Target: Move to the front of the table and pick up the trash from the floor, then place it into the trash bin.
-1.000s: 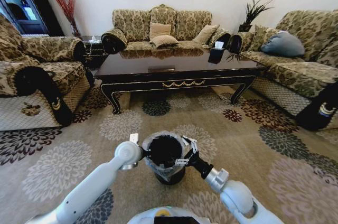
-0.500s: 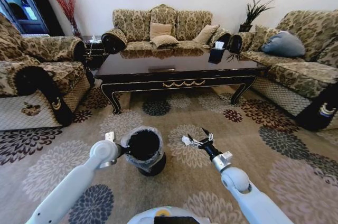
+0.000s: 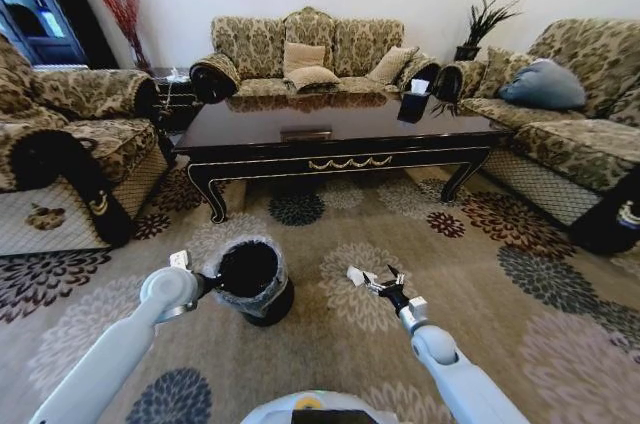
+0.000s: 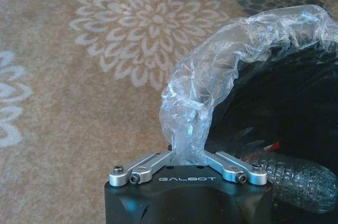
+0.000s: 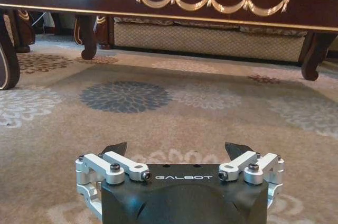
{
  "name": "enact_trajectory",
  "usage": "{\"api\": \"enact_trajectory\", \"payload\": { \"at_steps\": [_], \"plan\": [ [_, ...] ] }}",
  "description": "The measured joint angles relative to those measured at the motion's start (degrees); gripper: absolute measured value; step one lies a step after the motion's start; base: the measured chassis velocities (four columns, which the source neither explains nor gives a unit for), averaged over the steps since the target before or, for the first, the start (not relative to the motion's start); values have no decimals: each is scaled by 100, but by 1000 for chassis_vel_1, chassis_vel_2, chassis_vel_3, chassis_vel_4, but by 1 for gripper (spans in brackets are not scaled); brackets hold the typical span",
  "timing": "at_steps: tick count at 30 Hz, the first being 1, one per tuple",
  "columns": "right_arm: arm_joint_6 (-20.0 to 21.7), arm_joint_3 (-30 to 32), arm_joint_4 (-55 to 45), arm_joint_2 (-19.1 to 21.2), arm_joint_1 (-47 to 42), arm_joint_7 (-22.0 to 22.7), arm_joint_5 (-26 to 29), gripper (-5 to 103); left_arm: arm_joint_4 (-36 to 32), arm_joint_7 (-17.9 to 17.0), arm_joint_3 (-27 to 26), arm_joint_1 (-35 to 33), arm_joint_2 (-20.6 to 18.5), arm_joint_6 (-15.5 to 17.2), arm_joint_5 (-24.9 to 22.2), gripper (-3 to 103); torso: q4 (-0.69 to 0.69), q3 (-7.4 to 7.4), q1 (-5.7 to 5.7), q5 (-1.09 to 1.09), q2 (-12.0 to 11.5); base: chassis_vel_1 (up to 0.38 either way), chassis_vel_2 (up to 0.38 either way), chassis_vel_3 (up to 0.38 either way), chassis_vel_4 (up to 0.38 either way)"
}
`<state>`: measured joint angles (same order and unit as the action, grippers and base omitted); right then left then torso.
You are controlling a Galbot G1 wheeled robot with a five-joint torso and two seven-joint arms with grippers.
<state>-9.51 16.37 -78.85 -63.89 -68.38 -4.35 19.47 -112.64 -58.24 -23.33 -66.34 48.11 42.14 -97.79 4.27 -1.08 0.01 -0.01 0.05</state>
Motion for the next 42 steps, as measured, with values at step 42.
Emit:
{"api": "enact_trajectory", "payload": {
  "at_steps": [42],
  "plan": [
    [-340, -220, 3396, -598, 1647, -550, -1089, 58, -514, -17, -300, -841, 233, -1, 281, 0, 2, 2, -1, 0, 0, 4, -2, -1, 0]
  ]
}}
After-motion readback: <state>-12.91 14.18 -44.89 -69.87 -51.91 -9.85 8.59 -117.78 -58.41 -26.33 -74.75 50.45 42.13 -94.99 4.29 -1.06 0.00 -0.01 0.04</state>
